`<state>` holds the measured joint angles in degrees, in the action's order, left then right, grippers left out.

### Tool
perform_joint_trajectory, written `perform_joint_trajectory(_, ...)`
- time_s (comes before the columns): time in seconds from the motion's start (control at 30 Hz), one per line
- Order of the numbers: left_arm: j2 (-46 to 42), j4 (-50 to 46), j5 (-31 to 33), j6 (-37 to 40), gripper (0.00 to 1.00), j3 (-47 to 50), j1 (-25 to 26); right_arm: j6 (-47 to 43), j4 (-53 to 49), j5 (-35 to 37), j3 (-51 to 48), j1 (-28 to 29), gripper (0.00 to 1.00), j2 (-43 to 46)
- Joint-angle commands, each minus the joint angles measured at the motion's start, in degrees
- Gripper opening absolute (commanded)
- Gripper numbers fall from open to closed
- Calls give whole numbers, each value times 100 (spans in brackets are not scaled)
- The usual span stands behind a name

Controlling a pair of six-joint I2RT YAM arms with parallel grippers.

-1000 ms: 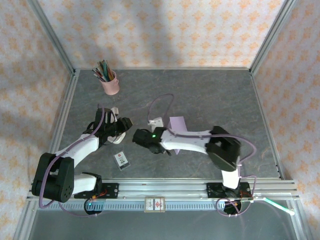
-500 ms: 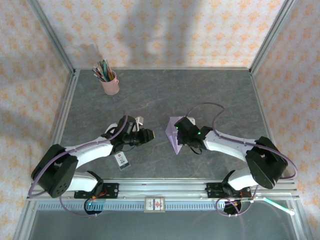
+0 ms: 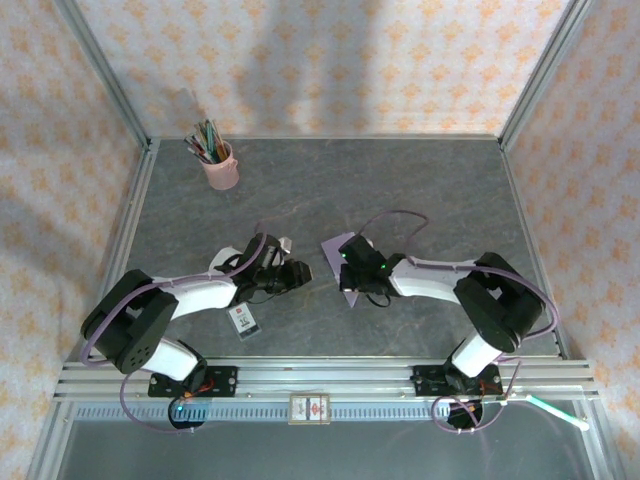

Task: Fold a paper plane with a square sheet of paper (pick it up from the middle)
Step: Perform the fifth fold on the wing at the bottom-center of the table.

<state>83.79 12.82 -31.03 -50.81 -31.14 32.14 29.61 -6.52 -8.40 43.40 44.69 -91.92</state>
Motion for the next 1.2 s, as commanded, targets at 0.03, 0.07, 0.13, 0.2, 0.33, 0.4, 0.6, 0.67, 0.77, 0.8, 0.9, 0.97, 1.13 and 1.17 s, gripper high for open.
perform_joint_trajectory(0.03,65,379,-35,-137,30,-97,149,506,362,-54,-261,46,6,-83)
perform_joint_trajectory(0.07,75,462,-64,-174,30,-71,184,654,424,-47,-330,73,6,-72)
perform_joint_trajectory(0.13,143,645,-173,-272,30,-67,230,1015,521,2,-453,153,5,-31)
perform_joint_trajectory(0.2,231,813,-275,-351,30,-76,265,1469,643,89,-593,277,5,44)
perform_joint_trajectory(0.33,415,1038,-371,-434,29,-127,297,2349,1009,258,-865,592,5,262)
perform_joint_trajectory(0.4,572,1137,-427,-482,28,-220,293,2752,1168,394,-976,724,5,393)
perform_joint_trajectory(0.6,1058,1505,-590,-716,19,-526,320,3387,1585,640,-1336,884,5,682)
perform_joint_trajectory(0.67,1176,1526,-589,-746,16,-630,375,3440,1699,639,-1407,886,5,705)
perform_joint_trajectory(0.77,1351,1506,-602,-769,12,-760,508,3493,1781,680,-1476,884,5,766)
perform_joint_trajectory(0.8,1408,1546,-606,-796,12,-778,544,3489,1815,683,-1498,891,4,780)
perform_joint_trajectory(0.9,1640,1636,-598,-909,9,-802,596,3508,1862,674,-1533,884,4,790)
perform_joint_trajectory(0.97,1789,1662,-539,-931,9,-810,600,3508,1913,661,-1562,889,4,807)
perform_joint_trajectory(1.13,2102,1494,-476,-708,8,-947,596,3274,1936,637,-1583,890,6,1000)
perform_joint_trajectory(1.17,2153,1433,-466,-650,8,-970,600,3169,1944,594,-1596,891,7,1064)
